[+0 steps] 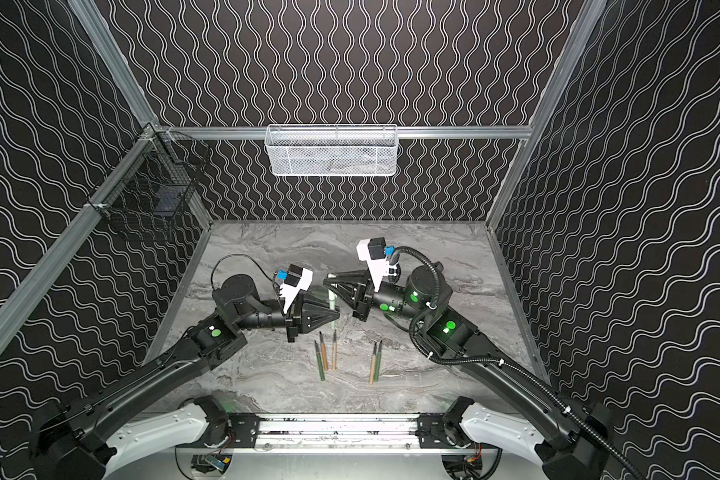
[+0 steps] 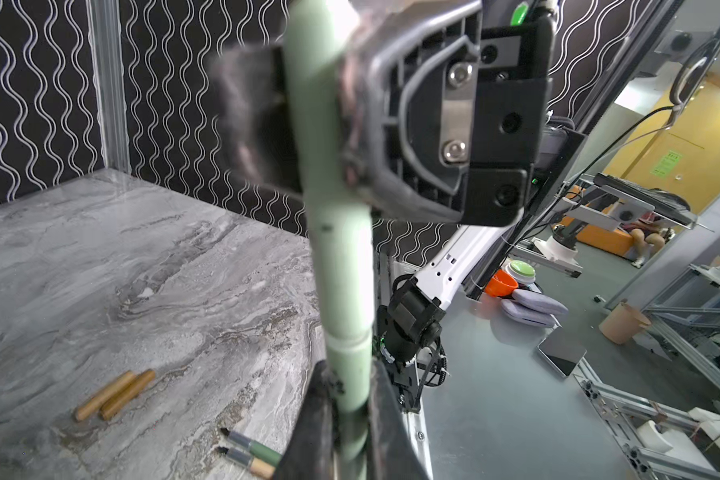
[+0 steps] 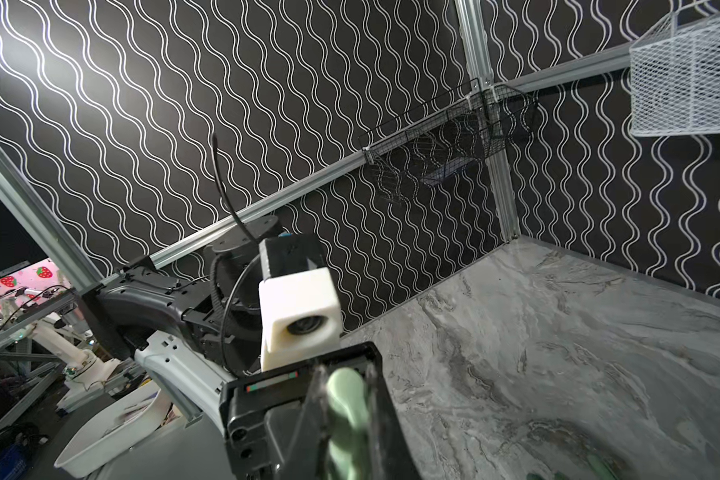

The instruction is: Insert the pens into the pen caps

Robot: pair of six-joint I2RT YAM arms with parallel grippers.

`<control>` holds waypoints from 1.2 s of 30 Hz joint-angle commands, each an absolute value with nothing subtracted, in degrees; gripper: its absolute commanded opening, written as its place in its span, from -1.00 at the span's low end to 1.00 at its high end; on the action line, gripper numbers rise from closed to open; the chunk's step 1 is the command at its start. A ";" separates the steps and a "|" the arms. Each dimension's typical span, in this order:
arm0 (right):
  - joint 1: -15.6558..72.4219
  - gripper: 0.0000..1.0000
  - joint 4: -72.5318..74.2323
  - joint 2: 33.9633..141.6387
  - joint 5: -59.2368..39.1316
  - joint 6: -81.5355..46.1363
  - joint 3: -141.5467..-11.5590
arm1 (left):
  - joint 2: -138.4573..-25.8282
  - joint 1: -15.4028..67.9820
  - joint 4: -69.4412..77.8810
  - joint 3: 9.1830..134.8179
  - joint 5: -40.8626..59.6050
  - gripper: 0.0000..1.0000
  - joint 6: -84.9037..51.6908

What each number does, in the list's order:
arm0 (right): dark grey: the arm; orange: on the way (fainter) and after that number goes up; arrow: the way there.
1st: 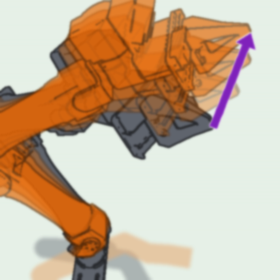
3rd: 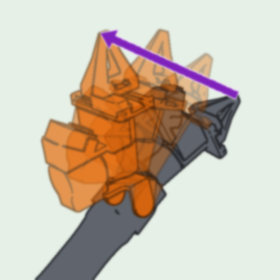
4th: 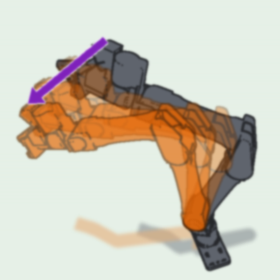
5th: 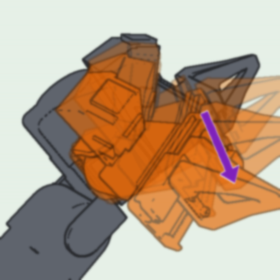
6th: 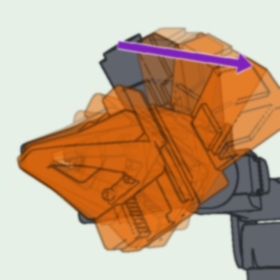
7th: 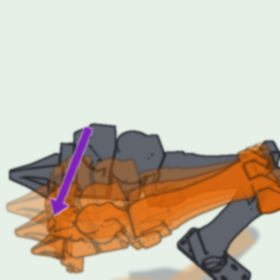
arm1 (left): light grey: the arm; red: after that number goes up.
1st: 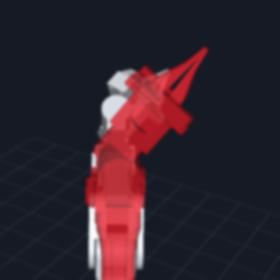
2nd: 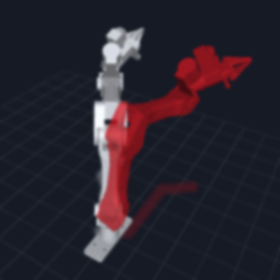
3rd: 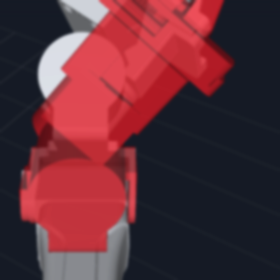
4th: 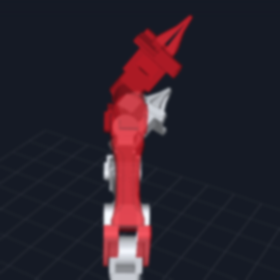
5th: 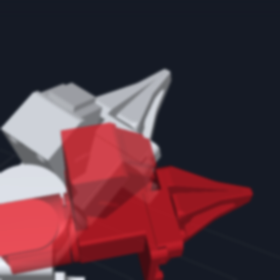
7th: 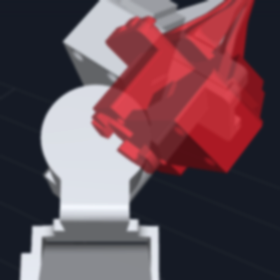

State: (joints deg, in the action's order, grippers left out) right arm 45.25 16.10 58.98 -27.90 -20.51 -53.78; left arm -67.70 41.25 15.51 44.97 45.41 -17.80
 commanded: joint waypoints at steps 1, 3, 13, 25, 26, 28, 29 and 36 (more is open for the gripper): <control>45.51 -0.99 18.03 58.81 -31.20 -22.84 -52.44 | -67.85 41.31 19.07 45.14 44.48 -1.00 -16.61; 45.52 -1.00 17.94 58.84 -31.37 -23.20 -51.83 | -67.52 41.31 19.63 45.00 44.15 -1.00 -16.61; 46.02 -1.00 17.90 57.71 -29.58 -25.81 -47.73 | -67.53 41.31 23.32 46.38 43.41 -1.00 -15.90; 47.89 -1.00 16.94 56.75 -27.07 -28.28 -42.00 | -67.57 41.31 24.67 53.20 42.80 -1.00 -12.10; 47.98 -1.00 16.67 56.90 -27.07 -28.31 -41.85 | -67.96 41.23 24.52 54.02 43.23 -1.00 -11.92; 48.31 -1.00 16.62 56.87 -26.75 -28.68 -41.36 | -68.64 41.22 24.14 55.59 44.25 -1.00 -11.48; 48.30 -1.00 16.77 56.69 -26.43 -28.95 -41.20 | -68.83 41.22 23.86 56.04 44.42 -1.00 -11.27; 46.37 -1.00 15.00 55.63 -16.72 -30.70 -44.45 | -68.86 41.15 17.52 55.40 44.41 -1.00 -9.86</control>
